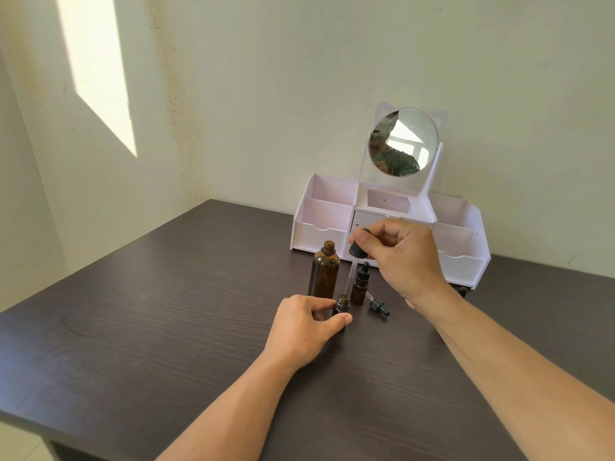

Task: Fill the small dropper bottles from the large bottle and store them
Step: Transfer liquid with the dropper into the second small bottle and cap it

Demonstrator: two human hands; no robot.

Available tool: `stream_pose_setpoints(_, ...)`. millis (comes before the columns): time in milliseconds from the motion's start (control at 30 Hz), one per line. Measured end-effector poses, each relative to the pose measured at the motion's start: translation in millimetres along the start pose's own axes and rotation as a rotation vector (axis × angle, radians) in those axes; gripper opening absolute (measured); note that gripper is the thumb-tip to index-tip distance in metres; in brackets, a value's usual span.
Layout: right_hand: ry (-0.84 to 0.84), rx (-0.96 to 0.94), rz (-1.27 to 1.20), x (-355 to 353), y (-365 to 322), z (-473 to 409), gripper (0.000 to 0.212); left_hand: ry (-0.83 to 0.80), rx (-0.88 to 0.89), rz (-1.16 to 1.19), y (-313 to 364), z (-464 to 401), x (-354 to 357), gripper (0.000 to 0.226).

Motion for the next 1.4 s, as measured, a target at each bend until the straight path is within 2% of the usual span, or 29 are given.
stream_pose_setpoints(233, 0.015, 0.023, -0.057, -3.5, -2.2, -2.0, 0.005, 0.005, 0.005, 0.009, -1.1, 0.0, 0.1, 0.054)
stream_pose_setpoints(500, 0.181, 0.001, -0.110, -39.0, -13.6, -18.8, 0.005, 0.000, 0.002, 0.026, -3.0, -1.3, 1.4, 0.054)
stream_pose_setpoints(900, 0.444, 0.022, 0.110, -81.8, 8.3, 14.5, 0.008, 0.000, 0.001, 0.026, -3.5, -2.0, 1.0, 0.055)
stream_pose_setpoints(1167, 0.353, 0.271, 0.351, -66.9, 78.6, 60.6, 0.006, -0.003, 0.011, 0.030, -2.7, -1.6, 1.7, 0.054)
stream_pose_setpoints(1400, 0.262, 0.388, 0.403, -58.1, 104.3, 74.1, 0.005, -0.016, 0.004, 0.029, -3.3, -1.3, 2.8, 0.053)
Point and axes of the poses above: each hand's wrist, its own z-axis away from the middle knuckle, its own x-axis out of the palm, y = z × x, the point moved 9 cm from there along -z, towards the middle knuckle, and after that the axes turned 4 degrees about -x, right-handed, at the moved point
